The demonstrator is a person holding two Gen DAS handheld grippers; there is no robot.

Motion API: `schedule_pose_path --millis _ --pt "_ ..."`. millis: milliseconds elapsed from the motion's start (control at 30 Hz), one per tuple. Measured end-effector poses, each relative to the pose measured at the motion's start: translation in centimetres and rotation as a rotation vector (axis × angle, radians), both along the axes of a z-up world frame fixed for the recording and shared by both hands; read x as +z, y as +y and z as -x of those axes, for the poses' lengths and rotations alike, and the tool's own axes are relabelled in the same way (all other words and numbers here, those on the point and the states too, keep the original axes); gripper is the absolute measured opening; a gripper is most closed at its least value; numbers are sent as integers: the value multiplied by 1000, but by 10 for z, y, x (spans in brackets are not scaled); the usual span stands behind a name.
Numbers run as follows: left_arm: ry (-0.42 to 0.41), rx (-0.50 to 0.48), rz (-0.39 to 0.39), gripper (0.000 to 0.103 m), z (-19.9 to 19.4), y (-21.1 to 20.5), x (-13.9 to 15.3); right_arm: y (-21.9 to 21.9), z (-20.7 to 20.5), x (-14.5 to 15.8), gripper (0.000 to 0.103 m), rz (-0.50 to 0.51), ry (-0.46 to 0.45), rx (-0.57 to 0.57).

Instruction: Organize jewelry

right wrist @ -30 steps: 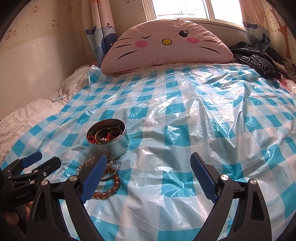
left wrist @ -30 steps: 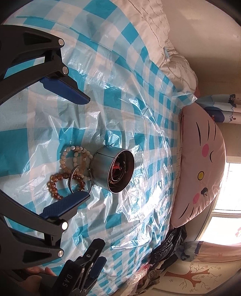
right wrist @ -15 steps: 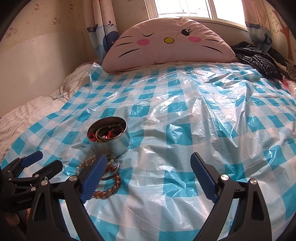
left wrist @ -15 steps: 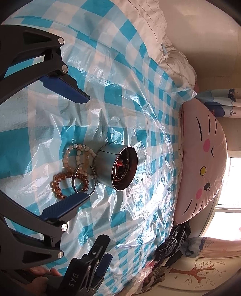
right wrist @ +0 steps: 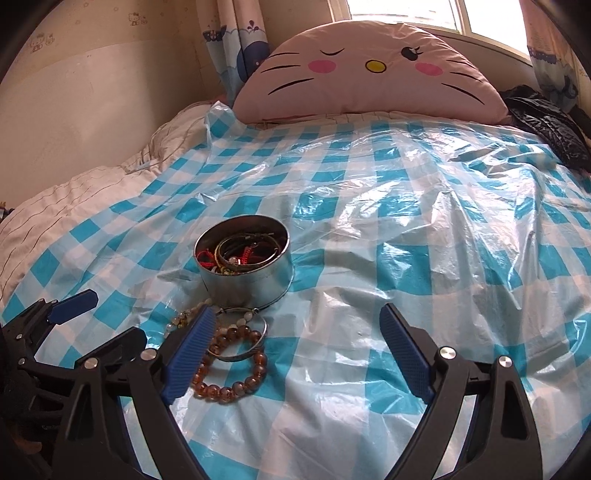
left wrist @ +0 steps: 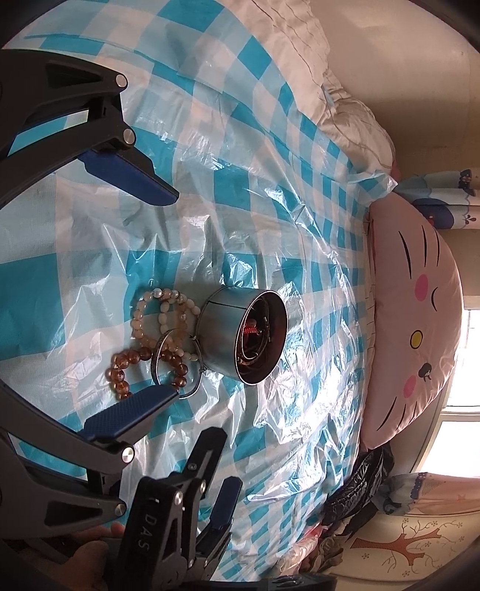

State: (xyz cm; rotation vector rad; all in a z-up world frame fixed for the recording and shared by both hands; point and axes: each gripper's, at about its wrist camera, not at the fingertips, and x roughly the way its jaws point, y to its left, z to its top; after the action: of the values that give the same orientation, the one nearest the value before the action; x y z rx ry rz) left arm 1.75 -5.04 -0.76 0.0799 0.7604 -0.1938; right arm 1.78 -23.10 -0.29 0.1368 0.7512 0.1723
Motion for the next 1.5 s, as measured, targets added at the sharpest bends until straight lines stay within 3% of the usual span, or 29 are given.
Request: schedule_pose_path --millis 133,433,533,633,900,1167,1300,1500 --pt "12 10 8 94 -2 2 -2 11 -23 -17 59 -21 69 56" --pt "27 53 48 94 -6 16 -4 22 -47 -40 39 -47 174 141" --pt "31 61 53 94 -7 17 -4 28 -48 -46 21 -19 207 156" --pt "32 57 44 94 -7 16 -4 29 -45 -46 8 -10 204 162" --pt "44 24 37 94 -7 10 -6 10 -24 -25 5 -40 144 89" --pt "107 -137 27 94 -11 -15 -17 -36 -9 -16 5 -147 110 -43" --pt "111 -179 -66 80 -18 -27 -23 -51 -9 -18 5 -216 110 -71" --pt "185 -130 -73 74 -53 -6 -31 -50 -9 -16 6 -235 98 -50"
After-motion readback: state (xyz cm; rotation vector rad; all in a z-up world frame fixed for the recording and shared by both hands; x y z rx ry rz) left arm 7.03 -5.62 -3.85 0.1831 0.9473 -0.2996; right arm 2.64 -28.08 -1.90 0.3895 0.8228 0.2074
